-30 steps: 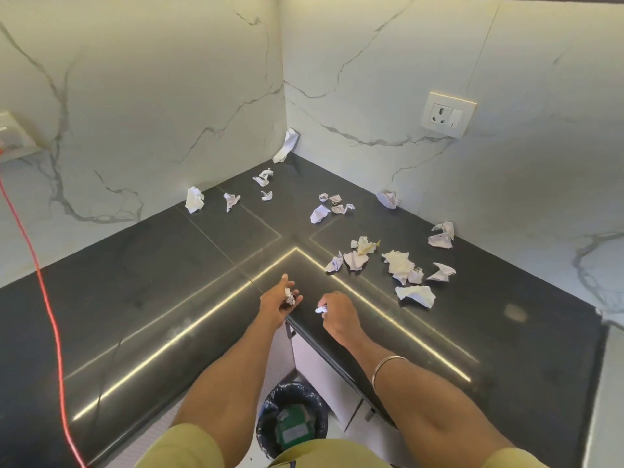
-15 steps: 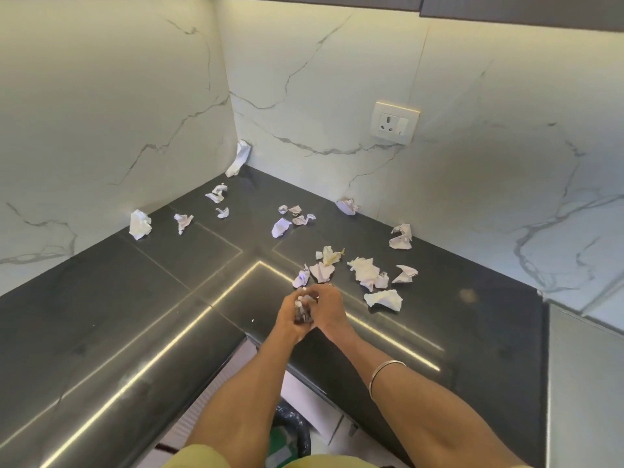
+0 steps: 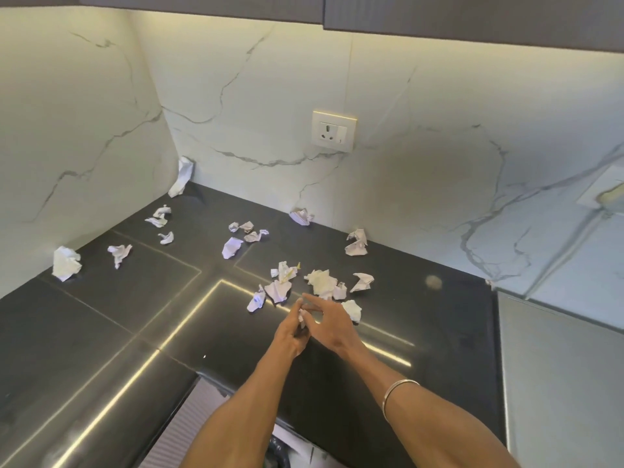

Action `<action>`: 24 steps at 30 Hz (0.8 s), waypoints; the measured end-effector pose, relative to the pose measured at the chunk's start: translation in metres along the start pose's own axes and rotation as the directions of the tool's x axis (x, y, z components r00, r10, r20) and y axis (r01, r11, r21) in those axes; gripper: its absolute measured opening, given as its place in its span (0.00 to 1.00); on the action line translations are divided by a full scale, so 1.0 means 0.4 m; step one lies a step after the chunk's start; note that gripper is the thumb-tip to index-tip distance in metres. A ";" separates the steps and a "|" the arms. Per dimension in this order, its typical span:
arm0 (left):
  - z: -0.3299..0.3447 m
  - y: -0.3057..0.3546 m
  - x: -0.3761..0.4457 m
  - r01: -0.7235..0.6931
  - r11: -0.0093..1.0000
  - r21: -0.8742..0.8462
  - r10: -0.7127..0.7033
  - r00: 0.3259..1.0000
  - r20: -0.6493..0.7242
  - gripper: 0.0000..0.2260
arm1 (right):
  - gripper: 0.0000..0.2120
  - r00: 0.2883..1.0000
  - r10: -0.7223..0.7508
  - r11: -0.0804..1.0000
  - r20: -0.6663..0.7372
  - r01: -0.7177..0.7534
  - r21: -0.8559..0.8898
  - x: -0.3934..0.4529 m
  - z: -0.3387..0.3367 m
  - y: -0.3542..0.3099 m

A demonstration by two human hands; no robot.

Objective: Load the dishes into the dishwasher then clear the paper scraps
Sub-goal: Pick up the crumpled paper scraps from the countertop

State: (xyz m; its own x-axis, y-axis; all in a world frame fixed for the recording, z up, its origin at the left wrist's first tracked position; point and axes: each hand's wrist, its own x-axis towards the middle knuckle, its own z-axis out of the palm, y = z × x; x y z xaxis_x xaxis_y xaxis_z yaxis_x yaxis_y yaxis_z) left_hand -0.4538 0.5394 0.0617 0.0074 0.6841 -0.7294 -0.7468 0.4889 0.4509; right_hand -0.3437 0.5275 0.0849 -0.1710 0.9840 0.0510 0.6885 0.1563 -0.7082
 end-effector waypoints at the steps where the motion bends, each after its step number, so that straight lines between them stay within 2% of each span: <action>1: 0.007 -0.007 0.007 -0.002 1.000 -0.019 0.002 1.000 -0.009 0.10 | 0.19 0.998 -0.012 1.000 -0.069 0.010 -0.027 -0.001 -0.006 0.010; 3: 0.014 -0.012 0.022 -0.005 0.998 -0.058 0.003 0.999 -0.047 0.09 | 0.14 0.977 -0.014 0.998 -0.215 0.000 -0.061 0.003 -0.015 0.038; 5: 0.015 -0.005 0.031 -0.010 0.997 -0.070 0.005 0.998 -0.067 0.09 | 0.13 0.956 -0.015 0.993 -0.294 -0.019 -0.112 0.007 -0.032 0.066; 8: 0.013 0.020 0.032 -0.016 0.999 -0.035 0.014 0.998 -0.056 0.09 | 0.17 0.976 -0.024 0.966 -0.216 -0.033 -0.255 0.015 -0.052 0.117; 10: 0.008 0.024 0.036 -0.018 1.000 -0.023 0.016 0.998 -0.057 0.09 | 0.17 0.992 0.041 0.954 -0.117 -0.074 -0.290 0.013 -0.049 0.144; 13: -0.002 0.013 0.033 -0.021 1.000 -0.010 0.020 0.999 -0.027 0.09 | 0.17 0.996 0.088 0.960 -0.011 -0.088 -0.266 0.000 -0.028 0.173; 18: -0.034 -0.005 0.019 -0.071 0.997 0.014 0.071 0.997 0.019 0.11 | 0.15 0.993 0.077 0.968 -0.087 -0.096 -0.233 -0.004 -0.019 0.160; 21: -0.032 -0.004 0.011 -0.105 0.994 0.009 0.105 0.994 0.013 0.10 | 0.13 0.993 0.084 0.992 -0.084 -0.091 -0.085 0.010 -0.010 0.134; 24: -0.033 -0.004 0.004 -0.151 0.988 0.006 0.151 0.987 -0.049 0.08 | 0.12 0.997 0.015 0.999 -0.077 -0.013 0.034 0.014 -0.001 0.080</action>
State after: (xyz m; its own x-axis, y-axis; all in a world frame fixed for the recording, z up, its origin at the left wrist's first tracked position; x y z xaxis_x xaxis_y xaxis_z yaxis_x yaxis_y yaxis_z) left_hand -0.4615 0.5327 0.0531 -0.1381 0.7229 -0.6770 -0.7354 0.3830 0.5590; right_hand -0.3224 0.5381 0.0630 -0.1055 0.9899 0.0944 0.6659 0.1408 -0.7327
